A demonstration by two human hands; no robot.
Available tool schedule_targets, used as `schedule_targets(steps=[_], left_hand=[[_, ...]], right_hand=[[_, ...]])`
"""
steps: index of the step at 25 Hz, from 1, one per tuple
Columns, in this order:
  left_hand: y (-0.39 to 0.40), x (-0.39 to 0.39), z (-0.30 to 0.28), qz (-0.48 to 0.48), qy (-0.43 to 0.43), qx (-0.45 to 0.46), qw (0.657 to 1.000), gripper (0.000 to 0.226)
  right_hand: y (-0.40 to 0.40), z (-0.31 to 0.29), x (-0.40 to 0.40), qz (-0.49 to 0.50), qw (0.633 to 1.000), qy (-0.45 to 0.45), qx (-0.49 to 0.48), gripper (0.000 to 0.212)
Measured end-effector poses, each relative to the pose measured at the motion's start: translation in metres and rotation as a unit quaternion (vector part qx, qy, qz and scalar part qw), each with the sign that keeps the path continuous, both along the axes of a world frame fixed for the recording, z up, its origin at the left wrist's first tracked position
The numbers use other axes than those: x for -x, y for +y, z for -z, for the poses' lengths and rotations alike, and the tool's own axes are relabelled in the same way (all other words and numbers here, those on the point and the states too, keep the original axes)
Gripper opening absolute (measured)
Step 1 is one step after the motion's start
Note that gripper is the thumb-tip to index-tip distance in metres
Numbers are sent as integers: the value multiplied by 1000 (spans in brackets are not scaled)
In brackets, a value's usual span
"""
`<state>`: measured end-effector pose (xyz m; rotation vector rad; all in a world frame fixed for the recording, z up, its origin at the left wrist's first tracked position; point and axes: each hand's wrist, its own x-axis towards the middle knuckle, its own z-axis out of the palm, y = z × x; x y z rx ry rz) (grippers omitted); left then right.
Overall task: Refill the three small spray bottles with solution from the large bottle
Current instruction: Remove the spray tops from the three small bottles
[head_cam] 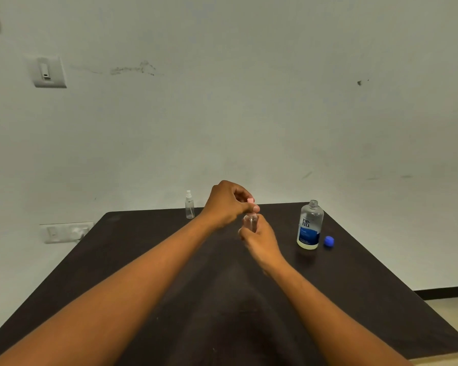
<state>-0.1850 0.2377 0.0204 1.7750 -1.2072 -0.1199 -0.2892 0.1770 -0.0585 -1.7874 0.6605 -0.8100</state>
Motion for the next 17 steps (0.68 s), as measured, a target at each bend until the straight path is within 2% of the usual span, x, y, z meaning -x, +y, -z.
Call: schedule_targets(steps=[3,6,9,12,14,15,17], left_hand=[[-5,5,-1,-31,-23,-22,999,32],[-1,2,-5,51,26,-4,998,26],[5,-1,-8,125,73,9,989,30],[2,7,-9,57,46,19,997,16],[0,12,-8,3,22,26,999,22],[0,12,-8,-1,25,32,999,25],[3,10,-10,53,67,43,995,20]], right_hand=[[0,-1,1,-1,1000,-6,2,27],[-4,-4,5,9,1000,-13,-6,17],[-4,-8,9,14,1000,-6,-4,17],[1,-10,10,5,1000,-10,10,19],[4,-11,13,0,1000,-10,12,22],[5,-12,14,1,1000,-10,10,21],[4,-13,16,7,1000,-11,5,18]])
